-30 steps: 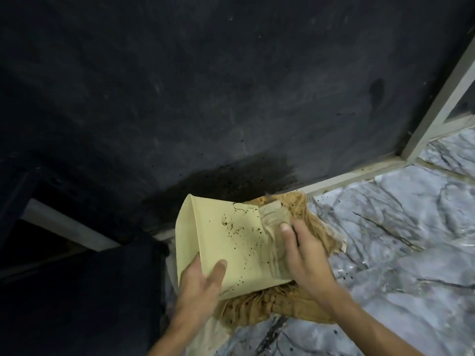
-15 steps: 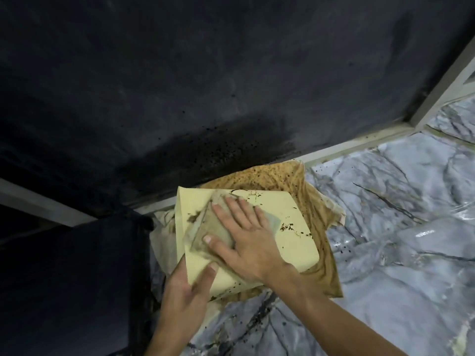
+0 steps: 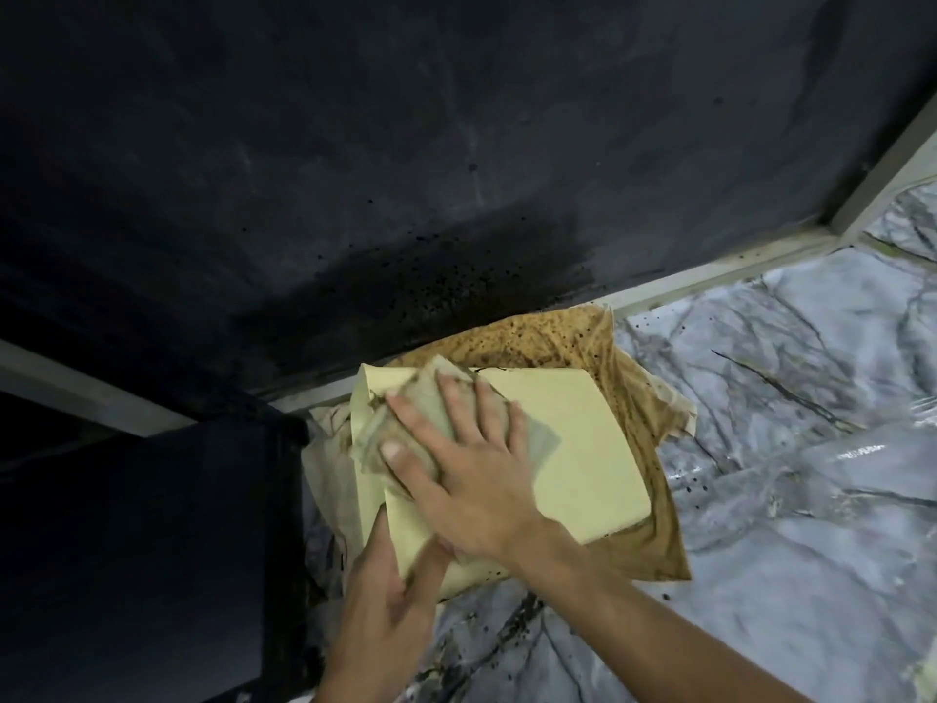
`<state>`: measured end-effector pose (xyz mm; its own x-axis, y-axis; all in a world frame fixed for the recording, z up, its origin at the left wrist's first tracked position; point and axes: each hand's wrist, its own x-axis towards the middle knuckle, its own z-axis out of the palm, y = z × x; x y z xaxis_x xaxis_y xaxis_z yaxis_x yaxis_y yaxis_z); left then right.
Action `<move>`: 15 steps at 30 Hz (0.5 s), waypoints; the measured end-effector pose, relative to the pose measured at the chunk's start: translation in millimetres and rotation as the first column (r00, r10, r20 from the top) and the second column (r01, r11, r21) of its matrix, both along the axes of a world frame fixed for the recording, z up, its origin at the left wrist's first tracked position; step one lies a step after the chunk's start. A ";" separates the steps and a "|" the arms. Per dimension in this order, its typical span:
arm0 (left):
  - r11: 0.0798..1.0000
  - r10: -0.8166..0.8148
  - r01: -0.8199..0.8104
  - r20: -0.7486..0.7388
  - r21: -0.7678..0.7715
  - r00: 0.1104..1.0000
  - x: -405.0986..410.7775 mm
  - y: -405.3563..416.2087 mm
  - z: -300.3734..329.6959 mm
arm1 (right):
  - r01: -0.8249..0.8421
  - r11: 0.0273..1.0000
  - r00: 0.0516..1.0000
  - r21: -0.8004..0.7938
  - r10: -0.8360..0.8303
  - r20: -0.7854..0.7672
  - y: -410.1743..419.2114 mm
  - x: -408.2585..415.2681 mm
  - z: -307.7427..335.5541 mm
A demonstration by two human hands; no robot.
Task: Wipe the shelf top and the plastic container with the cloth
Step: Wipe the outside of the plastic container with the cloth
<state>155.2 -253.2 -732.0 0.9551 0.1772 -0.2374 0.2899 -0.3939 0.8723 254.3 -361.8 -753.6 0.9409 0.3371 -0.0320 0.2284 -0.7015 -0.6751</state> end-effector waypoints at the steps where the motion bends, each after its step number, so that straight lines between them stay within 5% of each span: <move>1: 0.999 0.032 -0.032 -0.005 -0.007 0.999 -1.1 -1.7 1.2 | -0.013 1.000 1.000 -0.007 0.013 -0.007 2.1 15.4 2.0; 10: 0.995 0.096 -0.097 -0.048 -0.027 0.994 3.7 -4.2 1.2 | 0.233 0.950 0.941 -0.207 -0.274 -0.198 -96.4 49.5 -43.3; 15: 1.000 -0.010 0.010 -0.006 0.024 1.000 3.8 -10.2 11.2 | -0.053 0.998 0.999 -0.016 0.053 -0.012 -5.7 0.8 2.0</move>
